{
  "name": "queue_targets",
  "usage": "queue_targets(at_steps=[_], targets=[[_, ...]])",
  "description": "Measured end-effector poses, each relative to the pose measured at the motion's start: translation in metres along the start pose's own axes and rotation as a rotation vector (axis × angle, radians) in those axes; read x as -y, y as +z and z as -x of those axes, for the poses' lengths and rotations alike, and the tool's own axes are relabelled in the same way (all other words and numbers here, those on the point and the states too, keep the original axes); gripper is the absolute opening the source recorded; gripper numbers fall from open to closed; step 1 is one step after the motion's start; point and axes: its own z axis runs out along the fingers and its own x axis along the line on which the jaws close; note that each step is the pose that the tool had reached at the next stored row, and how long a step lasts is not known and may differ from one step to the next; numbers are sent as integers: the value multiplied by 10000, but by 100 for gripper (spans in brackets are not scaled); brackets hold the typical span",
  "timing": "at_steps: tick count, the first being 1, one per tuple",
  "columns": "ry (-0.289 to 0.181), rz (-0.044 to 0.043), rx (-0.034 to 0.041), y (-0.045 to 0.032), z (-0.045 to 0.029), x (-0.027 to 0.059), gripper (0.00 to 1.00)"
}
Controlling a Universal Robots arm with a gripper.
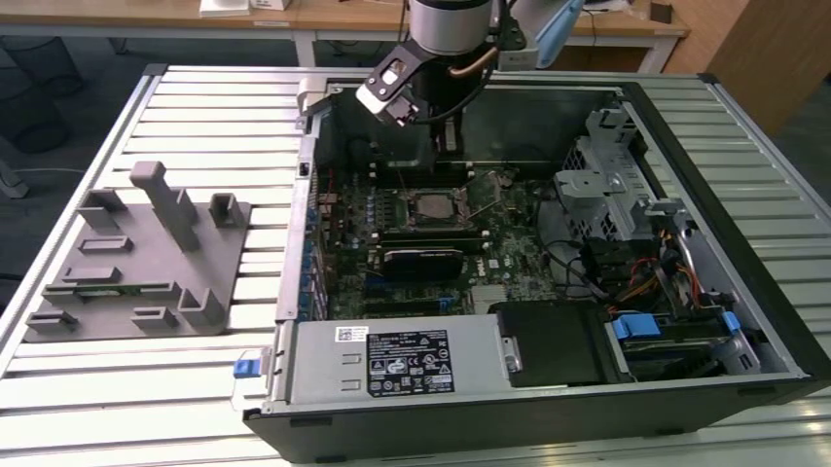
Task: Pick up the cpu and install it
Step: 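Close the cpu cover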
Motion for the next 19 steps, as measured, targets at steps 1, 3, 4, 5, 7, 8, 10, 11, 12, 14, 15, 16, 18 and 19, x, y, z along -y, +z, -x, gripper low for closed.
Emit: queue_targets(at_steps=[1, 3, 4, 5, 7, 8, 10, 11, 12, 14, 15, 16, 18, 19], targets=[[0, 0, 0, -8, 0, -1, 11], [0, 1, -1, -14, -1, -1, 11], [0, 1, -2, -14, -1, -1, 11], [0, 2, -3, -14, -1, -1, 11], [-1, 0, 0, -16, 0, -1, 11], [0, 0, 0, -16, -1, -1, 11], [-3, -1, 0, -16, 0, -5, 11], [-2, -2, 2, -16, 0, -10, 11], [-1, -1, 1, -15, 0, -16, 11], [0, -1, 1, -14, 0, -30, 11], [-1, -1, 1, -14, 0, -38, 11], [-1, -1, 1, -13, 0, -45, 11], [-1, 0, 0, -12, 0, -61, 11], [0, 0, 0, -11, 0, -71, 11]])
